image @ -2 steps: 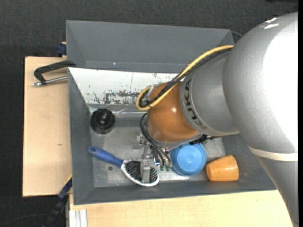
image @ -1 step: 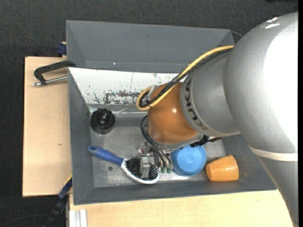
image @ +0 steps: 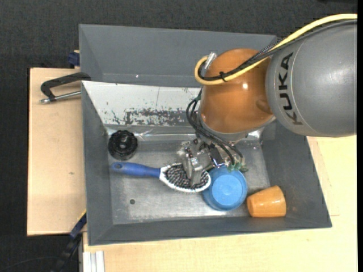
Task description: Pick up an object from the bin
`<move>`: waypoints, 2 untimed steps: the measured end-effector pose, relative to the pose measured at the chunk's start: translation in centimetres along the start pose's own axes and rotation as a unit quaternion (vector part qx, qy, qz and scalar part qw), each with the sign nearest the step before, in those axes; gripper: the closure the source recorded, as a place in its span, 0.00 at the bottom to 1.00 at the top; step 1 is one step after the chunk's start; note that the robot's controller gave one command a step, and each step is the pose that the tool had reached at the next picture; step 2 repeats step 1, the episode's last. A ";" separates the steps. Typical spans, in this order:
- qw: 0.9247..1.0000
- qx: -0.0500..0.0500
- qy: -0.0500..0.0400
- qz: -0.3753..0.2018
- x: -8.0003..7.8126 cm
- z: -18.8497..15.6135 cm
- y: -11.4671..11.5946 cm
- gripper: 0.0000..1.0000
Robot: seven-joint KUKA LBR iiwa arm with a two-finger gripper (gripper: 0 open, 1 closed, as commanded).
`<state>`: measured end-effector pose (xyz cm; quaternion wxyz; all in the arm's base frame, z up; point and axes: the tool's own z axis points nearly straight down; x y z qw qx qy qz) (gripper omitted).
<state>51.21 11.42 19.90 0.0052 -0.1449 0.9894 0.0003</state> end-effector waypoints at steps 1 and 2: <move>0.998 0.000 -0.002 -0.064 -1.4 -15.1 -1.4 1.00; 0.998 0.000 -0.002 -0.064 -1.4 -15.1 -1.4 1.00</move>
Offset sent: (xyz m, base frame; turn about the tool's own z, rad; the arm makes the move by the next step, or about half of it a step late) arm 0.0133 -0.0104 0.1458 -0.1279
